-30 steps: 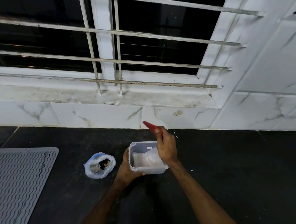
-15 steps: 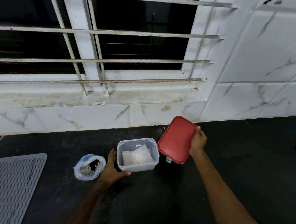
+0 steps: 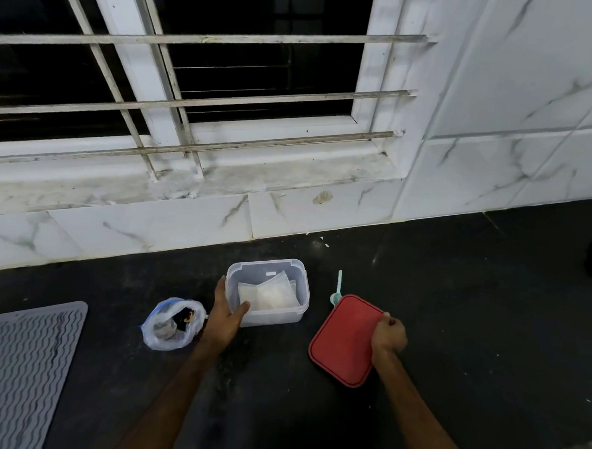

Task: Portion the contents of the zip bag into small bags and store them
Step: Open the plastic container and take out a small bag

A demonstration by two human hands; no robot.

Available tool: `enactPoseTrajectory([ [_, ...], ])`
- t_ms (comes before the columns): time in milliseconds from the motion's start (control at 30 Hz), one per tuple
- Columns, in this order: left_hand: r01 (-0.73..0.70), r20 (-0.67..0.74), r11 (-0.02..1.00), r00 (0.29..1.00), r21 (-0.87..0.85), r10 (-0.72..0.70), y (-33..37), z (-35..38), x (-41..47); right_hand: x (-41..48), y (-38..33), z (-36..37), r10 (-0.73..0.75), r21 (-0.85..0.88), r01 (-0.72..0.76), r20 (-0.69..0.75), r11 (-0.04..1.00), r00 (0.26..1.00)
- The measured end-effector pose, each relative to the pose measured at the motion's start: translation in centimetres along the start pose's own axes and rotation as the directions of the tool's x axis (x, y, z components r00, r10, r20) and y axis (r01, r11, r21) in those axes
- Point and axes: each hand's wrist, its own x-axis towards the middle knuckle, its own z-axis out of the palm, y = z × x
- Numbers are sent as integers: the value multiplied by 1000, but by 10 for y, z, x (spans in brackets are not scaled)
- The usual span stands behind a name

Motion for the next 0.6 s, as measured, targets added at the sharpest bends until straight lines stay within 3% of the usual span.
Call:
enactPoseTrajectory([
  [167, 10, -32, 1000, 999, 20, -10, -5, 7, -4, -10, 7, 0, -102, -102, 88, -145, 991, 984],
  [367, -17, -50, 1000, 999, -24, 16, -10, 6, -14, -21, 16, -5, -49, -255, -7, -213, 967, 976],
  [433, -24, -55, 999, 998, -38, 22, -9, 3, -17, -29, 8, -3, -152, -236, 97, -229, 967, 961],
  [500, -21, -37, 999, 999, -33, 20, -8, 3, -17, -39, -8, 1, -477, -223, 443, -129, 868, 869],
  [567, -11, -27, 999, 1000, -46, 10, -6, 2, -16, -52, -30, 14, -760, -117, 768, 114, 629, 640],
  [600, -19, -32, 998, 999, -60, 17, -5, 2, -16, -60, -43, 24, -812, -33, 838, 229, 545, 537],
])
